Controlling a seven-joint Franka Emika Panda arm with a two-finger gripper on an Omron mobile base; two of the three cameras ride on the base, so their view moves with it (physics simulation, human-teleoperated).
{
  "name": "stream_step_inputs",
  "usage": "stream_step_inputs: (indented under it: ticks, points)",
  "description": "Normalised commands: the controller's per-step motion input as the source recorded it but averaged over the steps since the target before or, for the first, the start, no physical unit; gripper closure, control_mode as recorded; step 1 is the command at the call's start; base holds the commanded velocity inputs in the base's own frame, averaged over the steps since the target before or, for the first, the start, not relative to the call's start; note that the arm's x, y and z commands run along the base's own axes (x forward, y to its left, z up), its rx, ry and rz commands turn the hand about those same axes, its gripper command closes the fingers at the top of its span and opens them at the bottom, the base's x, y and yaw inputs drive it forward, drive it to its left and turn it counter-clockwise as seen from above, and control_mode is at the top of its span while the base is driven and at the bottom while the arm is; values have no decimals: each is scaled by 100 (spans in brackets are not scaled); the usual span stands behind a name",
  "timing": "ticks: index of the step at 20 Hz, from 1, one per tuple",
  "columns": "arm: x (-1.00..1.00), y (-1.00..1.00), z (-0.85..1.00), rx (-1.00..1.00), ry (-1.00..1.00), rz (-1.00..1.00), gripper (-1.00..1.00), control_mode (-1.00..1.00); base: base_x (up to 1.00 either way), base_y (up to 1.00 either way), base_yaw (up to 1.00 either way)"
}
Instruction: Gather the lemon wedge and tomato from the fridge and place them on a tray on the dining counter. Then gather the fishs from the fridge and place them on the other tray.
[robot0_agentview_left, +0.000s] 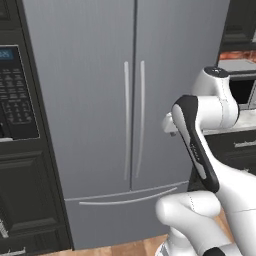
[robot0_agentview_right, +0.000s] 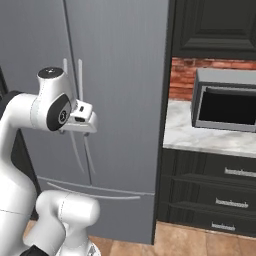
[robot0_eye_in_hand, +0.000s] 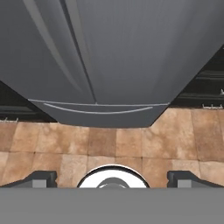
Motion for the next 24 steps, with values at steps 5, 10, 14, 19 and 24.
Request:
stream_step_inputs:
  ticks: [5,10,14,19,24]
  points:
    - [0,0,0,0,0,0,-100,100,-18,0,0]
    - [0,0,0,0,0,0,-100,100,0,0,0]
    - [0,0,0,0,0,0,-100,100,0,0,0]
    - [0,0,0,0,0,0,-100,100,0,0,0]
    - [0,0,0,0,0,0,-100,-100,0,0,0]
